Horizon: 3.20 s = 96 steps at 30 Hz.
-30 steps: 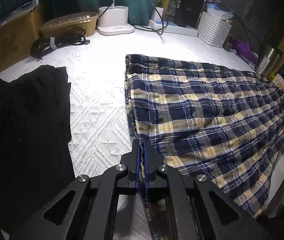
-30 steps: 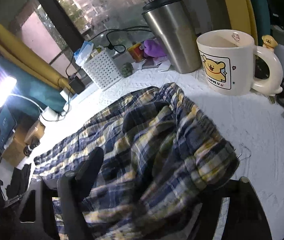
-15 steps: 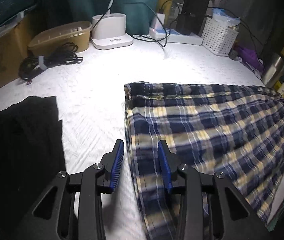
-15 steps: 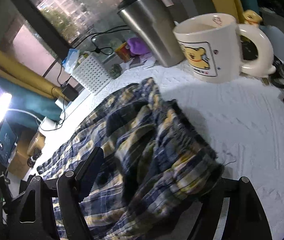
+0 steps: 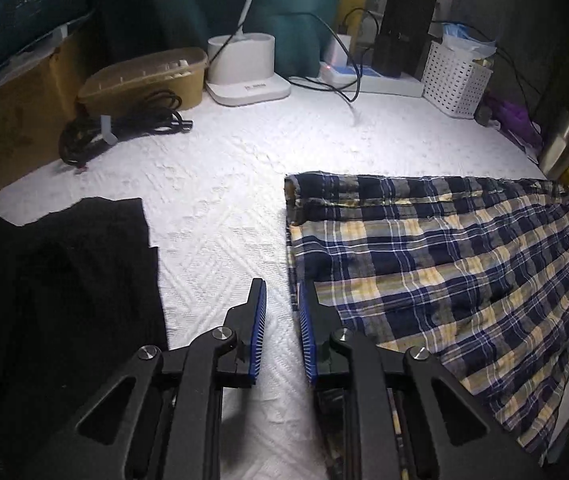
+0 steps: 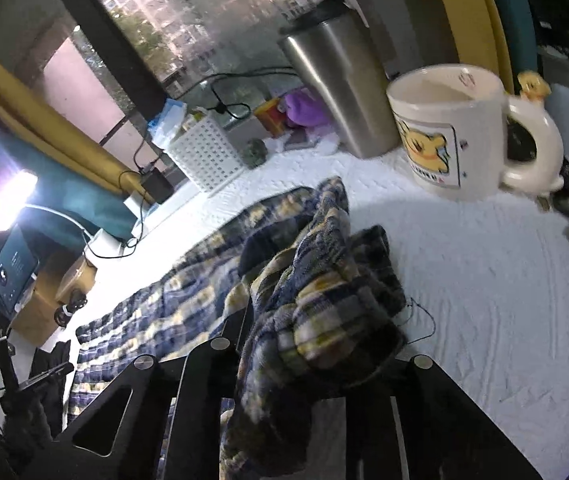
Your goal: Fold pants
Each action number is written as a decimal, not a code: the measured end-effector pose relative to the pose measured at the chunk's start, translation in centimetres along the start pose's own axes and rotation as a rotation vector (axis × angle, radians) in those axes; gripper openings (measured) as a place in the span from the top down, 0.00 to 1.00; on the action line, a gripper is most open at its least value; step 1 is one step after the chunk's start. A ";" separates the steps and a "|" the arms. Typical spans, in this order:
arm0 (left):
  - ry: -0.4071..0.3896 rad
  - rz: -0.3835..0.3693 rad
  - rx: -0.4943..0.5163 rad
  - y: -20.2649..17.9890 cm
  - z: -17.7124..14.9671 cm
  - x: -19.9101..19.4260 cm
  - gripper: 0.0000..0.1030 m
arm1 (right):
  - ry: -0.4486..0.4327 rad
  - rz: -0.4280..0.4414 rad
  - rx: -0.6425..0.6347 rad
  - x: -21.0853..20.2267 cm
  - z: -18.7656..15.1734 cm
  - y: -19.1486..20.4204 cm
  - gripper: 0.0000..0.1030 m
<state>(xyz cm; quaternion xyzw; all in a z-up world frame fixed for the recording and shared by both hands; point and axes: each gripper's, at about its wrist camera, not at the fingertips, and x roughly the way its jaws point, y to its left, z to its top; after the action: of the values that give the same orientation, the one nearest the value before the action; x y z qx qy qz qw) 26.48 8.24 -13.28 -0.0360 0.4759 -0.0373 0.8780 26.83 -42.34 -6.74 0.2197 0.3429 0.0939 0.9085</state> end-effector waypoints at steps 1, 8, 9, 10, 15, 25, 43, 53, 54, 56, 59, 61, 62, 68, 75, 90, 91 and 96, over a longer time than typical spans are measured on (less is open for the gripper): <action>-0.001 0.001 0.000 0.1 0.0 -0.2 0.84 | -0.010 -0.003 -0.011 -0.2 0.1 0.5 0.82; -0.018 0.002 -0.025 0.9 -0.8 -1.2 0.84 | -0.045 0.010 -0.106 -1.4 0.6 4.2 0.83; -0.021 0.000 -0.026 1.1 -0.8 -1.3 0.83 | -0.047 0.012 -0.116 -1.6 0.7 4.7 0.83; -0.026 -0.003 -0.028 1.2 -0.9 -1.5 0.83 | -0.048 0.014 -0.123 -1.7 0.7 5.1 0.82; -0.061 -0.012 -0.035 1.7 -1.4 -2.6 0.63 | -0.047 0.020 -0.156 -2.1 0.6 7.0 0.83; -0.114 -0.053 -0.054 3.3 -2.3 -4.6 0.51 | -0.040 0.031 -0.222 -2.7 0.1 10.5 0.83; -0.136 -0.032 -0.112 8.4 -5.3 -6.8 0.50 | 0.006 0.071 -0.350 -1.9 -2.5 18.0 0.83; -0.143 -0.033 -0.133 11.0 -6.4 -7.3 0.50 | 0.072 0.112 -0.415 0.3 -4.9 22.2 0.83; -0.142 -0.032 -0.136 11.2 -6.5 -7.3 0.50 | 0.083 0.118 -0.426 0.7 -5.3 22.9 0.83; -0.137 -0.030 -0.143 11.8 -6.8 -7.3 0.50 | 0.106 0.132 -0.444 1.5 -6.2 24.0 0.83; -0.125 -0.027 -0.147 12.2 -7.3 -7.2 0.50 | 0.149 0.161 -0.464 3.1 -7.4 25.6 0.83; -0.117 -0.027 -0.144 12.3 -7.5 -7.1 0.50 | 0.176 0.165 -0.489 4.1 -8.3 26.6 0.83; -0.115 -0.027 -0.142 12.3 -7.6 -7.1 0.50 | 0.188 0.166 -0.506 4.5 -8.8 27.2 0.83; -0.116 -0.029 -0.133 12.3 -7.9 -7.4 0.50 | 0.257 0.198 -0.571 6.6 -11.4 30.2 0.83; -0.113 -0.040 -0.112 11.2 -7.9 -7.6 0.50 | 0.298 0.185 -0.640 8.2 -13.3 32.3 0.83; -0.118 -0.046 -0.068 7.9 -6.0 -8.0 0.50 | 0.336 0.280 -0.719 7.3 -15.0 32.4 0.04; -0.119 -0.048 -0.064 7.6 -5.8 -8.0 0.50 | 0.325 0.280 -0.711 7.0 -14.6 32.0 0.04; -0.141 -0.094 -0.025 4.7 -4.4 -8.2 0.50 | 0.252 0.246 -0.649 5.4 -11.3 28.8 0.04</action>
<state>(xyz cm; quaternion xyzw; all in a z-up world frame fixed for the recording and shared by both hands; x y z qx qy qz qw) 18.52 13.56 -9.34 -0.0719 0.4112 -0.0701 0.9060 22.81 -11.24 -4.09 -0.0533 0.3753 0.3327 0.8635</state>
